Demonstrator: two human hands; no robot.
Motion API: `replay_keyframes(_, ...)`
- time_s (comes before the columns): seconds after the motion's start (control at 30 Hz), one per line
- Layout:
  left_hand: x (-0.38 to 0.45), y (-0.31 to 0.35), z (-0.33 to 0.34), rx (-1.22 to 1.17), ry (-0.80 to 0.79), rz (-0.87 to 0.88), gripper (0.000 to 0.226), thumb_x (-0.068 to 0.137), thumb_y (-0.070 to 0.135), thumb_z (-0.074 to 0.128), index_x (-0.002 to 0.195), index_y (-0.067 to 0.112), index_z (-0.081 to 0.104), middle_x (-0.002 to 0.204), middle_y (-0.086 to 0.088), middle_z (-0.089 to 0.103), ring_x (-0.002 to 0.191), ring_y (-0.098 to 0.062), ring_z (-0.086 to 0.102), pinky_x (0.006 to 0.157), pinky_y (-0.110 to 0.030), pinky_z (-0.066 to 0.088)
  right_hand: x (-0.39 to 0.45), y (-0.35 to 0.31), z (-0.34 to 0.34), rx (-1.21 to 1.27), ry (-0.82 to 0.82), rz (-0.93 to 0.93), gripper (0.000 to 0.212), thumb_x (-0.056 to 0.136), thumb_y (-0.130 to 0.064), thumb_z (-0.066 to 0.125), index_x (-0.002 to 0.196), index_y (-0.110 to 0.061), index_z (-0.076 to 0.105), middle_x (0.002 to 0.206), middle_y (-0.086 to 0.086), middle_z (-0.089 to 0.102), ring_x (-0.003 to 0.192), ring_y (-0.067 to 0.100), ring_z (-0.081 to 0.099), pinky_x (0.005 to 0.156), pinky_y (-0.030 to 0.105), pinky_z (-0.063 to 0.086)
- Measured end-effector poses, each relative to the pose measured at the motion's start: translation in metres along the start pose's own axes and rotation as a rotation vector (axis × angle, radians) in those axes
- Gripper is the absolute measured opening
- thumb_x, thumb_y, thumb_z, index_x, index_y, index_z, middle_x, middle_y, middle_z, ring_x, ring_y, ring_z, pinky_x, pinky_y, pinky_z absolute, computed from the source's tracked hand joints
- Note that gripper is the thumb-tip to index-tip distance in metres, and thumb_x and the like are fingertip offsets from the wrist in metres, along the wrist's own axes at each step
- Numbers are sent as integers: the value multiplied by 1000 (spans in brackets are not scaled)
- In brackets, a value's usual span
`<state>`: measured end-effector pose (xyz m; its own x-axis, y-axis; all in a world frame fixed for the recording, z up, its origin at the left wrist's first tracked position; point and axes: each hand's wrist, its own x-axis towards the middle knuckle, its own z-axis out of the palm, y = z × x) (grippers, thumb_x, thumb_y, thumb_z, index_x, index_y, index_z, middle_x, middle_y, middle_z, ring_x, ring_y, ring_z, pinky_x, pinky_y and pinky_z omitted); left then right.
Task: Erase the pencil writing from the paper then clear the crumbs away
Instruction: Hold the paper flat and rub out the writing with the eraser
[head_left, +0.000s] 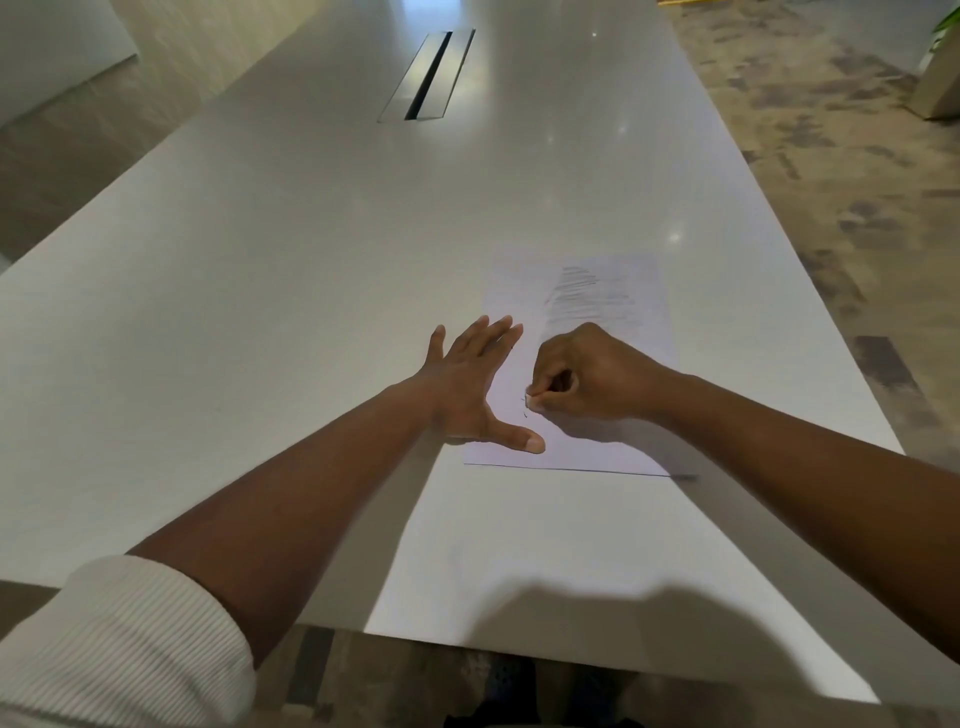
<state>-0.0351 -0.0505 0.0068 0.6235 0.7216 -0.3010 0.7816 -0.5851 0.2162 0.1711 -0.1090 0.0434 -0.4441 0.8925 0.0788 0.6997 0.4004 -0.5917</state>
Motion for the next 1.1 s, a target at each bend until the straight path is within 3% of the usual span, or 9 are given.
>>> replay_keyframes(0.2,-1,0,-1,3,-6,0,155,43,112,41,160,32,-22,168,14,-26,151,-8,-33,121,-59,-20,16,14,-13,-101,218,134,9,82,-13,72,78,-7,78,78,5,71,74,19,63,67,31,50)
replay_keyframes(0.3,-1,1,-1,-2,-9,0,156,42,112,40,160,32,-22,168,15,-26,151,-8,-33,121,-58,-21,8,7,-8,-65,121,60,7,79,-11,73,74,-8,77,74,2,69,69,16,62,66,33,51)
replay_keyframes(0.43,-1,2,-2,2,-15,-2,154,44,110,42,160,32,-22,168,14,-26,151,-8,-33,121,-58,-20,-4,0,-1,-25,-25,-7,6,77,-15,77,71,-15,76,69,-7,65,64,4,57,61,22,46)
replay_keyframes(0.6,-3,3,-4,8,-23,-8,153,47,108,45,161,31,-21,168,14,-26,151,-8,-32,121,-59,-20,17,16,-18,-124,167,124,9,79,-11,70,73,-7,76,75,3,69,71,18,63,69,35,51)
replay_keyframes(0.7,-2,2,-4,7,-23,-10,153,47,108,46,161,31,-21,168,15,-26,151,-7,-33,121,-59,-20,17,16,-19,-103,155,130,8,79,-10,71,74,-8,76,76,2,69,73,17,63,66,27,47)
replay_keyframes(0.9,0,1,-2,-3,-17,-4,155,42,112,41,160,33,-22,168,16,-26,150,-7,-34,120,-57,-22,-4,0,-2,-4,-35,18,7,77,-13,77,70,-15,76,68,-13,61,64,0,57,61,15,42)
replay_keyframes(1.03,-1,1,-3,1,-20,-6,154,44,111,43,160,33,-23,168,16,-26,150,-7,-34,121,-58,-21,10,10,-14,-71,112,111,9,80,-12,72,72,-9,76,73,0,69,68,13,63,66,29,50)
replay_keyframes(1.1,-2,2,-3,4,-20,-6,153,46,109,46,160,33,-23,168,16,-26,150,-7,-34,121,-59,-20,17,16,-20,-111,188,172,10,81,-11,69,76,-7,77,76,4,71,73,19,65,68,29,50)
